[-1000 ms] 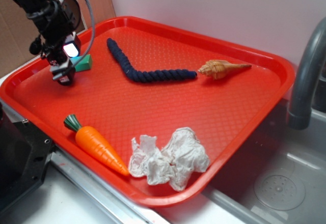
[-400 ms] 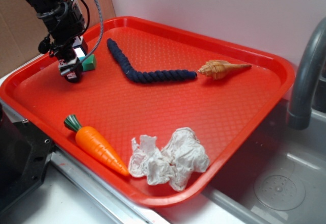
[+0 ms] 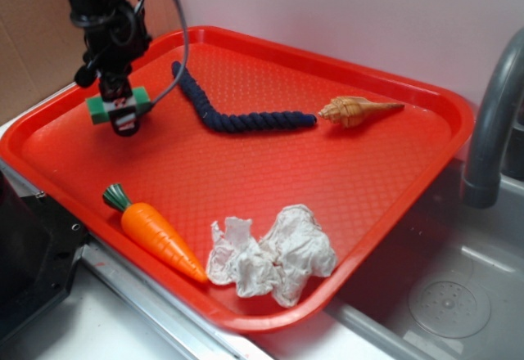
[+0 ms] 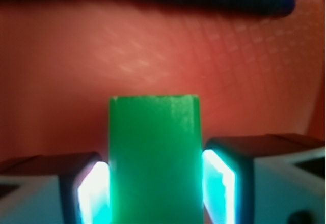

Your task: Grab the green block.

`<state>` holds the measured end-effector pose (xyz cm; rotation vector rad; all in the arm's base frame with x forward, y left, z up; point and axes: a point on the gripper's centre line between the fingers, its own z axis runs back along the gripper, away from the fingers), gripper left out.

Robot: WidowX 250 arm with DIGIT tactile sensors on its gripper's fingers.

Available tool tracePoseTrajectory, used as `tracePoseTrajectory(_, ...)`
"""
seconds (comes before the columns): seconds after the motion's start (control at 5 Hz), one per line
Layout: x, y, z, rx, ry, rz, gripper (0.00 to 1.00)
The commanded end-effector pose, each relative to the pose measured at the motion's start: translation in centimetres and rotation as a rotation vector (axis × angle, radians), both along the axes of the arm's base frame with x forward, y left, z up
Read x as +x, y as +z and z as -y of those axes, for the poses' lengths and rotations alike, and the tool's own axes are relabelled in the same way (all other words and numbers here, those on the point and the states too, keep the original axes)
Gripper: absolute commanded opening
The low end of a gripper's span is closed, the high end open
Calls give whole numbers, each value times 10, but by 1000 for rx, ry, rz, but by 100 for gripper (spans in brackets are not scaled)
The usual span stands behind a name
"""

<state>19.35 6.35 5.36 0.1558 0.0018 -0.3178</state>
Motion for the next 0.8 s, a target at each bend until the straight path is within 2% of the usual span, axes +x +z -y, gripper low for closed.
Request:
tracePoseTrajectory(0.0, 15, 91, 62, -80, 298, 26, 0)
tracePoseTrajectory(0.2, 7, 127, 89, -110, 331, 49, 0)
tracePoseTrajectory(0.4, -3, 141, 101, -88, 396, 98, 0)
tracePoseTrajectory(0.6, -4, 134, 92, -134, 411, 94, 0)
